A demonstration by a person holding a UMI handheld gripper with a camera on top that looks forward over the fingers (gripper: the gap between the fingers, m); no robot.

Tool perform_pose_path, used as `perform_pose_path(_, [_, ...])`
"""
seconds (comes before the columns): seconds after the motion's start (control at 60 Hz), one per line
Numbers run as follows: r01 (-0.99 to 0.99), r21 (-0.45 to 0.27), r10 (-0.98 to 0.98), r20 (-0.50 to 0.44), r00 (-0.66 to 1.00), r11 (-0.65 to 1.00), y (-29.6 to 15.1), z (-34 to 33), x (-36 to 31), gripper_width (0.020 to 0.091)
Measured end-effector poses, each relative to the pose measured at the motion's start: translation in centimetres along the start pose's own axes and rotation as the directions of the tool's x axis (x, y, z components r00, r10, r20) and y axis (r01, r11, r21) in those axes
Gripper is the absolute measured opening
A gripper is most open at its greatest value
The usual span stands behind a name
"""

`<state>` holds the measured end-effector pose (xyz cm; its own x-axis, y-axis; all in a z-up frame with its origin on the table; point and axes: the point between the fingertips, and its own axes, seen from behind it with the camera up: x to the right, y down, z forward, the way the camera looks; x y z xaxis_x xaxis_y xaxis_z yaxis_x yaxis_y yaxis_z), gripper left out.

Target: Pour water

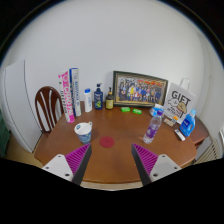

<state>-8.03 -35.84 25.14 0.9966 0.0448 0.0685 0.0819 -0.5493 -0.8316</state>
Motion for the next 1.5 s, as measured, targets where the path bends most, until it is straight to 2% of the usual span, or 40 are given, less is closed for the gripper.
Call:
perform_pose_path(0.133, [-0.003, -0.003, 0.003, -0.043, 0.999, 1.0, 1.0, 1.2, 3.7, 0.0821])
perform_pose_path(0.3, [0.004, 0.007, -0.003, -0.098, 0.995, 1.0, 2.7, 5.3, 11.7, 0.0822])
perform_pose_path(0.533, [-0.017, 0.106, 0.032, -0.137, 0.99, 0.994, 2.7, 14.7, 21.0, 0.0822])
perform_pose_path(0.75, [-0.049, 0.188, 0.063, -0.066, 0.996, 0.981, 1.4, 24.8, 24.5, 0.0818])
perform_pose_path(0.9, [-0.056, 0.198, 0.061, -0.021, 0.998, 0.979, 1.4, 30.6, 24.8, 0.0799])
perform_pose_path(0.983, [-0.056, 0.211, 0.058, -0.007, 0.998, 0.976, 1.4, 32.5, 24.8, 0.0759])
perform_pose_path(1.117, [-0.071, 0.238, 0.071, 0.01, 0.997, 0.969, 1.4, 33.6, 24.6, 0.052])
perform_pose_path(1.183, [-0.077, 0.241, 0.079, 0.0, 0.997, 0.968, 1.4, 33.4, 24.6, 0.0482])
perform_pose_path(1.3, [-0.08, 0.225, 0.087, -0.022, 0.996, 0.971, 1.4, 33.5, 24.8, 0.0372])
perform_pose_path(1.5, [0.052, 0.236, -0.019, -0.142, 0.99, 0.97, -1.0, 31.8, 25.6, 0.0368])
